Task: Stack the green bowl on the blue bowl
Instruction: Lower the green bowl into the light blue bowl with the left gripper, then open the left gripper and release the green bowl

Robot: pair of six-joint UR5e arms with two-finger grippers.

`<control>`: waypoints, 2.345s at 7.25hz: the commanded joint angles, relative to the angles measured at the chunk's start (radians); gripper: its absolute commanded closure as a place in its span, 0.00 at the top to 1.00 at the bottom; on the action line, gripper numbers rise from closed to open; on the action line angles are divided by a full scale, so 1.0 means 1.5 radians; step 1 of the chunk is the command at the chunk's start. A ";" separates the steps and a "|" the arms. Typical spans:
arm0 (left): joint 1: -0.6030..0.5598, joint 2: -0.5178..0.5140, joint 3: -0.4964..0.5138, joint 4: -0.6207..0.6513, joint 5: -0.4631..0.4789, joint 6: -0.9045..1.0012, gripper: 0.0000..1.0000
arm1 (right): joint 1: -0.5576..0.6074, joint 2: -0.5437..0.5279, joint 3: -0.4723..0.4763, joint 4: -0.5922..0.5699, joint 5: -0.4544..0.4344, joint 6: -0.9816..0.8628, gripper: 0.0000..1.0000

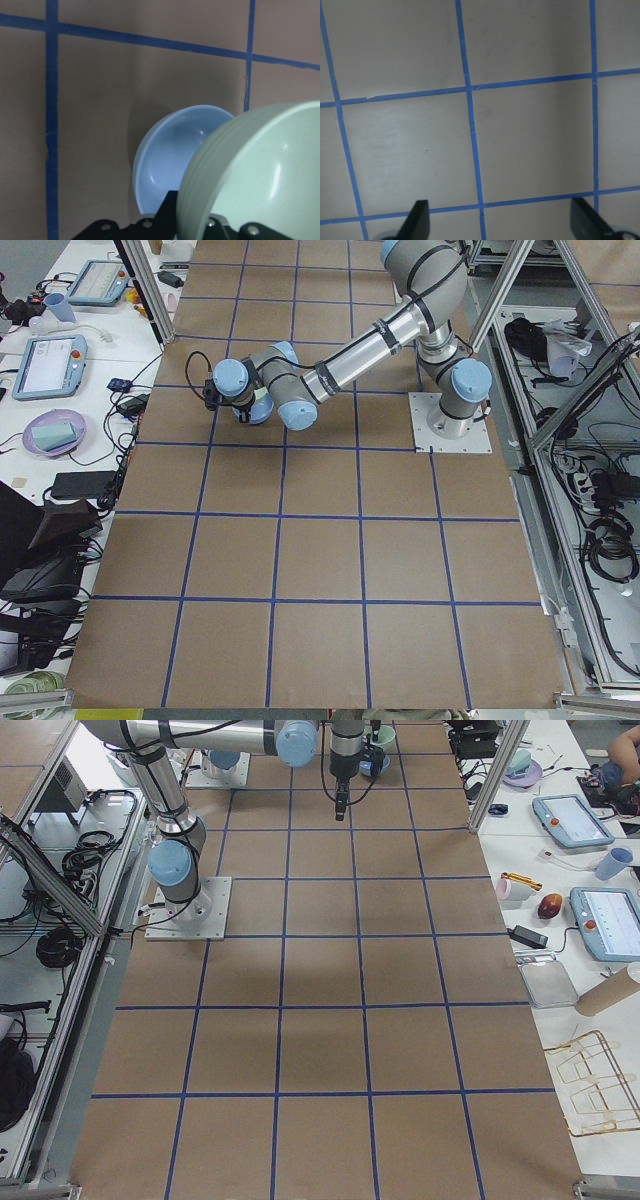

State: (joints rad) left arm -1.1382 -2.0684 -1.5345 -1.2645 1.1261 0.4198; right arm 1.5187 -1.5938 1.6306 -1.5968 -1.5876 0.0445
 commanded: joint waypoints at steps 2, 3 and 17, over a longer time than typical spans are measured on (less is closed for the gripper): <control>-0.006 -0.001 -0.007 0.002 0.002 -0.006 0.01 | 0.000 0.000 0.000 0.000 0.000 0.000 1.00; -0.006 -0.001 -0.014 0.002 0.003 -0.006 0.02 | 0.000 0.000 0.000 0.000 0.000 0.000 1.00; -0.182 0.131 -0.002 -0.021 0.217 -0.211 1.00 | 0.000 0.000 0.000 0.000 0.000 0.000 1.00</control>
State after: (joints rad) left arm -1.3415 -1.9221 -1.5386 -1.2623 1.3987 0.1799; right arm 1.5187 -1.5938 1.6310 -1.5969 -1.5877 0.0445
